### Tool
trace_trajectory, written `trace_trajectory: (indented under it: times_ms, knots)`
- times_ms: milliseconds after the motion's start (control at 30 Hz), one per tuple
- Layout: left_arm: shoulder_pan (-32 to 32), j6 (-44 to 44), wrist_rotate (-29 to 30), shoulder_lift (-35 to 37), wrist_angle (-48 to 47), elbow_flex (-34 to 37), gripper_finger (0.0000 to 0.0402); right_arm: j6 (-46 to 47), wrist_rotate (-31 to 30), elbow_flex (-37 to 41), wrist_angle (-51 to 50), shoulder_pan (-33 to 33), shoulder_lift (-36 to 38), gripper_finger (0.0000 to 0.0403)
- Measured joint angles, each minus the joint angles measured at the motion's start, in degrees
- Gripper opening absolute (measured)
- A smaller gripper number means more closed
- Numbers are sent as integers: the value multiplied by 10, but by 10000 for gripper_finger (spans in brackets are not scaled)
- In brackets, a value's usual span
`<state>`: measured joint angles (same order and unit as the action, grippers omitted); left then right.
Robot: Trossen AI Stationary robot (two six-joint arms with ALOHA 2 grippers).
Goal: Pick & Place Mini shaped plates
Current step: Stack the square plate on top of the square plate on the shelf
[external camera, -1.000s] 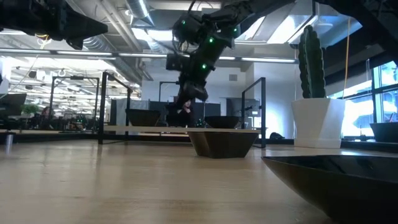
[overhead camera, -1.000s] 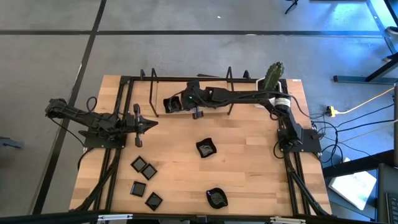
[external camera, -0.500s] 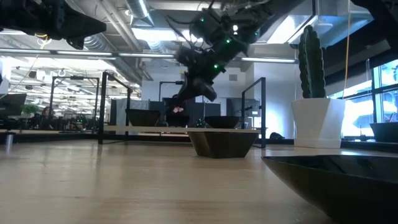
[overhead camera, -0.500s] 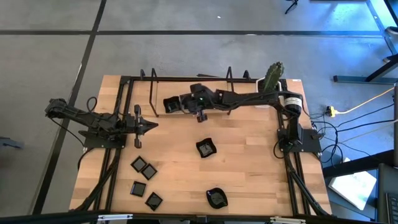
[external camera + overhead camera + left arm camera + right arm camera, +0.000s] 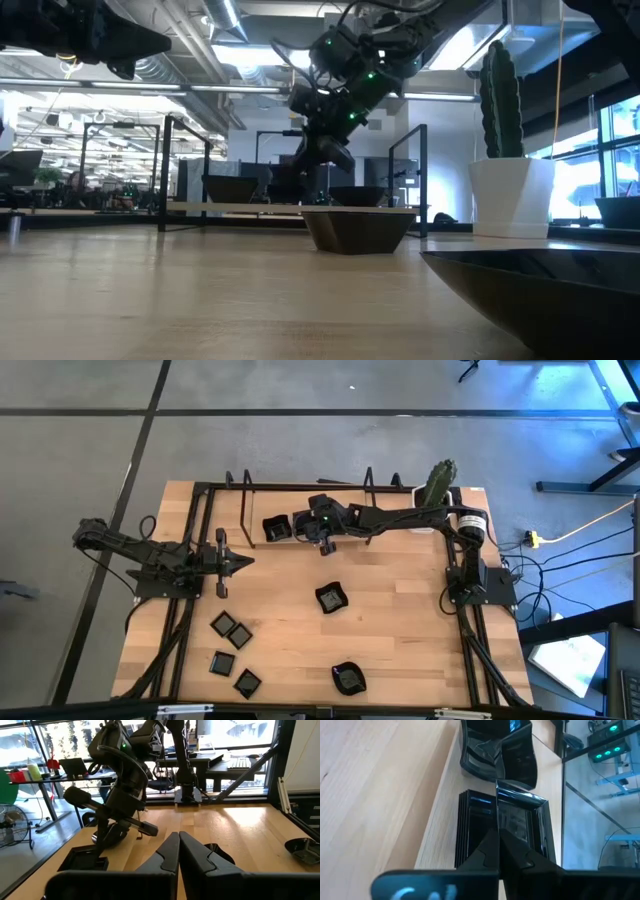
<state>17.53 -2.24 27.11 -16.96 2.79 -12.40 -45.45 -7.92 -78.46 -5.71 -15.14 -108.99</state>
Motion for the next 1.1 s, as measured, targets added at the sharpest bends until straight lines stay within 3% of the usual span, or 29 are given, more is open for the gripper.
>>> trace_trajectory:
  times_ms: [1100]
  knots:
    - [0, 0, 2, 0, 0, 0, 8, 46, 0, -1, 8, 0, -23, 7]
